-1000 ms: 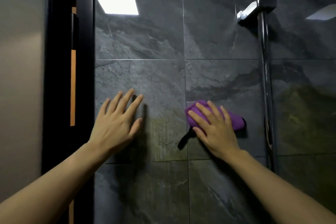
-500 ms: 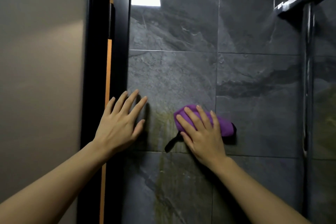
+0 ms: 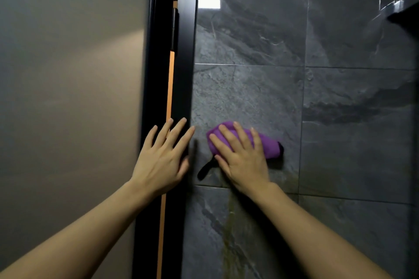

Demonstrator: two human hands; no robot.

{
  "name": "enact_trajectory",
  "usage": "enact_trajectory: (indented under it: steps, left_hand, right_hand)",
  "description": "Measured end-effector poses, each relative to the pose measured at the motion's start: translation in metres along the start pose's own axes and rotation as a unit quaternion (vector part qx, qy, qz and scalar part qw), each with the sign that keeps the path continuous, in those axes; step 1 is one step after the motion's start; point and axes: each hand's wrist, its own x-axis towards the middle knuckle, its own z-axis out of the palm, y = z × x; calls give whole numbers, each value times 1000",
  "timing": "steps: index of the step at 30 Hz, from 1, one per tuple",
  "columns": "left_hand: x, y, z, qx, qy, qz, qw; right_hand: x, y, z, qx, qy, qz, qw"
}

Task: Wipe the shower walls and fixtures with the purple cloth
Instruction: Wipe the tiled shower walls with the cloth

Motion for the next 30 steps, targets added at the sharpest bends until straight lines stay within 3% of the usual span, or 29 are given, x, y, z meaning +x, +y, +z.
enact_trajectory:
  steps: [3, 8, 15, 23, 27, 30]
  left_hand:
    - [-2, -3, 0, 1, 5, 5, 1000]
    - [-5, -1, 1, 0, 11, 16, 1000]
    - [-17, -3, 5, 1, -1, 25, 1000]
    - [-25, -7, 7, -9, 9, 24, 1000]
    - [-35, 4, 14, -17, -5, 36, 999]
    - [-46, 12, 17, -21, -13, 41, 999]
  right_hand:
    - [-12, -18, 6, 12, 12, -41, 999]
    - [-39, 11, 8, -7, 4, -118, 993]
    - [18, 8, -2, -4, 10, 32, 999]
    - [-37, -35, 12, 7, 13, -77, 997]
    - [-83, -7, 11, -1, -10, -146, 989]
    - [-84, 30, 3, -17, -8, -113, 993]
